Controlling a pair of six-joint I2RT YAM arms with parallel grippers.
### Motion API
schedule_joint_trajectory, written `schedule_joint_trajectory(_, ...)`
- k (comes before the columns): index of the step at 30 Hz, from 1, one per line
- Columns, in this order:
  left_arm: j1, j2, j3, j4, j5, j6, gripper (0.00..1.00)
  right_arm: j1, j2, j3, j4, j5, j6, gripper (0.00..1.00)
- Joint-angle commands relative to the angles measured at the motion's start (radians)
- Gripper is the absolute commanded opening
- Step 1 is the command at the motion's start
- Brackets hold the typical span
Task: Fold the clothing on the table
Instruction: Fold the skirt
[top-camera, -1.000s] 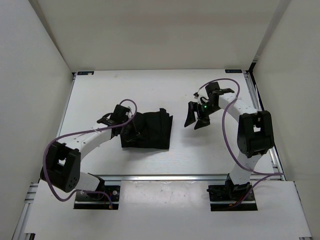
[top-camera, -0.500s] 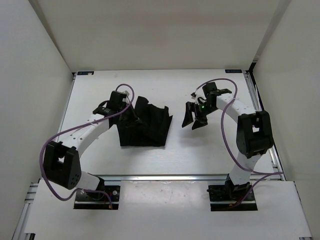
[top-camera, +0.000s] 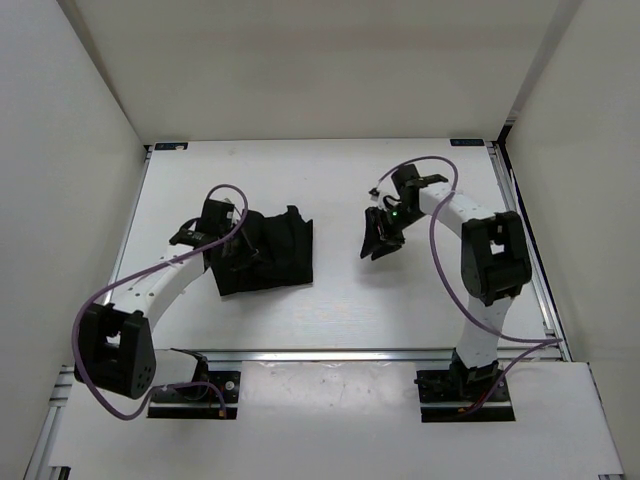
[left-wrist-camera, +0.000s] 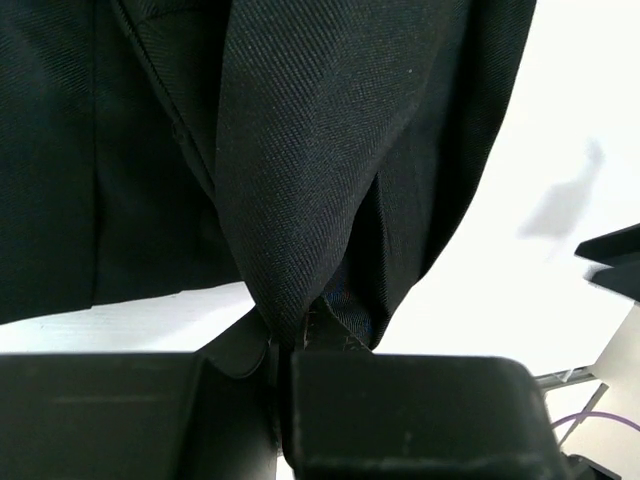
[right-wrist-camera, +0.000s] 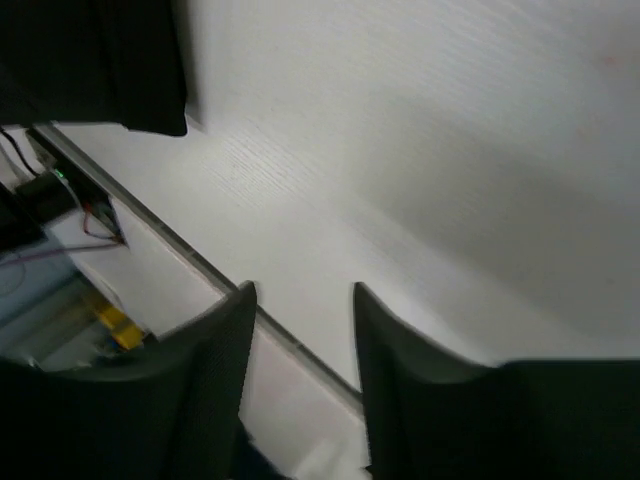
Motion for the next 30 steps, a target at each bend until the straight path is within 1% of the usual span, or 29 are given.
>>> schedule_joint_trajectory(1,-0.009,-0.003,0.037,0.039,0.020,-0.008,0.00,0.073,0.058,0.110,-0.044,-0.001,-0.039,0.44)
schedule_joint_trajectory(2,-0.007,0.015,0.055,0.052,0.036,-0.011,0.00,0.081,0.068,0.144,-0.053,0.017,-0.030,0.03)
schedule_joint_trajectory(3,-0.024,0.035,0.077,0.064,0.049,-0.014,0.00,0.105,0.085,0.177,-0.057,0.023,-0.016,0.00)
schedule_joint_trajectory(6,-0.063,0.083,0.155,0.064,0.040,-0.017,0.00,0.157,0.110,0.236,-0.053,0.030,-0.016,0.00)
schedule_joint_trajectory(8,-0.086,0.124,0.199,0.073,0.031,-0.017,0.00,0.187,0.095,0.248,-0.002,0.027,0.003,0.00)
schedule_joint_trajectory(10,-0.104,0.158,0.245,0.075,0.027,-0.022,0.00,0.210,0.069,0.242,0.039,0.025,0.020,0.00)
schedule_joint_trajectory(11,-0.118,0.178,0.244,0.084,0.024,-0.028,0.00,0.220,0.053,0.235,0.065,0.028,0.026,0.00)
schedule_joint_trajectory(14,-0.142,0.239,0.291,0.087,0.020,-0.014,0.00,0.234,0.010,0.186,0.128,0.045,0.040,0.00)
schedule_joint_trajectory(19,-0.195,0.348,0.386,0.108,0.063,-0.026,0.00,0.214,-0.082,0.060,0.238,0.073,0.082,0.00)
schedule_joint_trajectory(22,-0.236,0.423,0.492,0.095,0.070,-0.023,0.00,0.176,-0.138,0.000,0.269,0.077,0.115,0.00)
schedule_joint_trajectory(24,-0.265,0.466,0.595,0.072,0.070,-0.016,0.00,0.139,-0.164,-0.029,0.292,0.062,0.133,0.00)
schedule_joint_trajectory(27,-0.284,0.531,0.699,0.058,0.070,-0.014,0.00,0.110,-0.203,-0.084,0.332,-0.002,0.158,0.00)
schedule_joint_trajectory(30,-0.287,0.588,0.771,0.055,0.066,-0.014,0.00,0.118,-0.214,-0.106,0.346,-0.039,0.181,0.00)
